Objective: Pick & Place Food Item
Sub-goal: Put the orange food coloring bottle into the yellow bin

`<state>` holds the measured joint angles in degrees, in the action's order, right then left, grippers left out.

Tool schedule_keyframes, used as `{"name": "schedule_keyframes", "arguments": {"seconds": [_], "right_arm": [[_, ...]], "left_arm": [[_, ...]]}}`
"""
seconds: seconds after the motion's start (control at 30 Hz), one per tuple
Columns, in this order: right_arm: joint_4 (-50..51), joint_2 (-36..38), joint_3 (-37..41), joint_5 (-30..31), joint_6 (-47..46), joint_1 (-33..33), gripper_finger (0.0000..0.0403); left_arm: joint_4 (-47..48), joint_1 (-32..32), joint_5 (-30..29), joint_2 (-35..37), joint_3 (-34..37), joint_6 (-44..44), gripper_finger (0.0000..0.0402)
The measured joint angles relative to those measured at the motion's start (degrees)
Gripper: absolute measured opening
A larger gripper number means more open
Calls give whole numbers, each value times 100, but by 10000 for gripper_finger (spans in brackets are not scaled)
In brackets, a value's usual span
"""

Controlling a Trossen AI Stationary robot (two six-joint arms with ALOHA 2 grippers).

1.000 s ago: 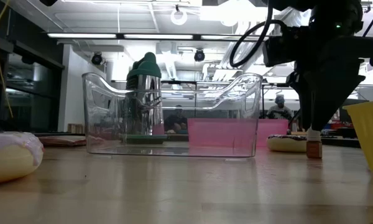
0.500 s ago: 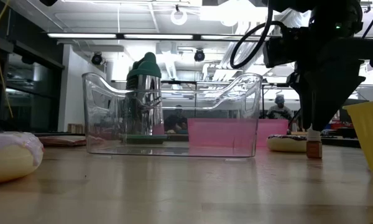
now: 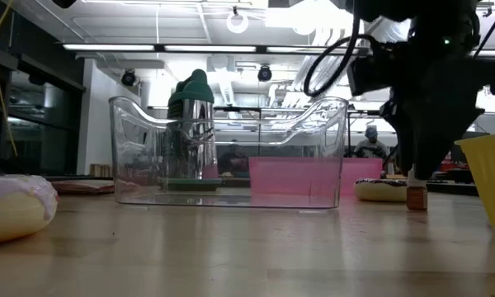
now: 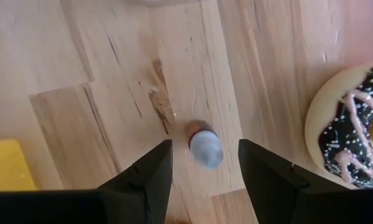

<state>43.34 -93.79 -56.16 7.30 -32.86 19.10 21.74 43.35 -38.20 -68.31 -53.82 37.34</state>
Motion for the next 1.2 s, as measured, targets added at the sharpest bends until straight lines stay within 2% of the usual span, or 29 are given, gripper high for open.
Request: {"name": "schedule_keyframes", "arguments": {"seconds": [0.4,0.87,1.2], "right_arm": [[23,-71,0,-58,-22,-3,169],[19,-71,0,-152,-33,-3,101],[8,-71,0,-149,-35,-3,119]], "left_arm": [[-104,0,0,1,0,0,152],[-105,0,0,0,0,0,152],[-106,0,0,1,0,0,152]]}}
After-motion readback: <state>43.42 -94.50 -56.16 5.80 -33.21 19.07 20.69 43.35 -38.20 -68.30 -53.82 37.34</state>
